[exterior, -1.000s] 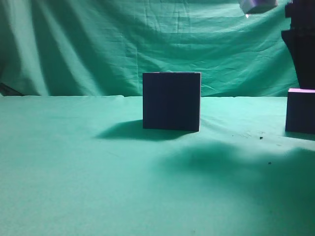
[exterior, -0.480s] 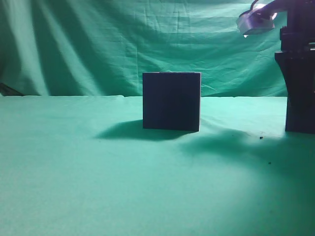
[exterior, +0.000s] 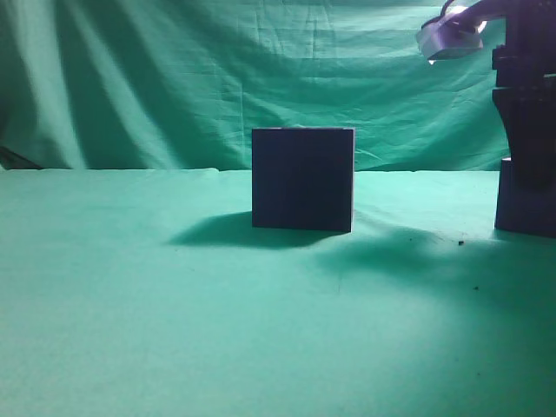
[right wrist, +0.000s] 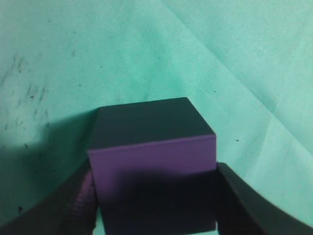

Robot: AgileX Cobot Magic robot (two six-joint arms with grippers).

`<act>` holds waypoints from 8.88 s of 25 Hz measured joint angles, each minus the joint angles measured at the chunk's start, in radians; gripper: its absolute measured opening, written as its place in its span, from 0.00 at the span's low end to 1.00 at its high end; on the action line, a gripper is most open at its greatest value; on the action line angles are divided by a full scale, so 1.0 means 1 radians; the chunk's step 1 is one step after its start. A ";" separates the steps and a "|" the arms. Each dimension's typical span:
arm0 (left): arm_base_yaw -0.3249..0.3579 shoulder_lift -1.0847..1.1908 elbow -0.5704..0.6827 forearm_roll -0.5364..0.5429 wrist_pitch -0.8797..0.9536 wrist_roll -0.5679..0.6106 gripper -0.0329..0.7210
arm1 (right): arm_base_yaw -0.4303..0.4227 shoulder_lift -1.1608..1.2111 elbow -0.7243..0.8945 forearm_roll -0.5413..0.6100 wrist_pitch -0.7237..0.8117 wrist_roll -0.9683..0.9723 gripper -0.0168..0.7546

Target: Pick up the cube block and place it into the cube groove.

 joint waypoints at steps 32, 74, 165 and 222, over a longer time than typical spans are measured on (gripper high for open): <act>0.000 0.000 0.000 0.000 0.000 0.000 0.04 | 0.451 0.023 -0.452 -0.122 0.229 0.036 0.57; 0.000 0.000 0.000 0.000 0.000 0.000 0.04 | 0.451 0.117 -0.463 -0.158 0.146 -0.104 0.57; 0.000 0.000 0.000 0.000 0.000 0.000 0.04 | 0.413 -0.283 -0.558 -0.095 0.241 0.351 0.02; 0.000 0.000 0.000 0.000 0.000 0.000 0.04 | -0.141 -1.830 1.281 -0.175 -0.793 0.754 0.02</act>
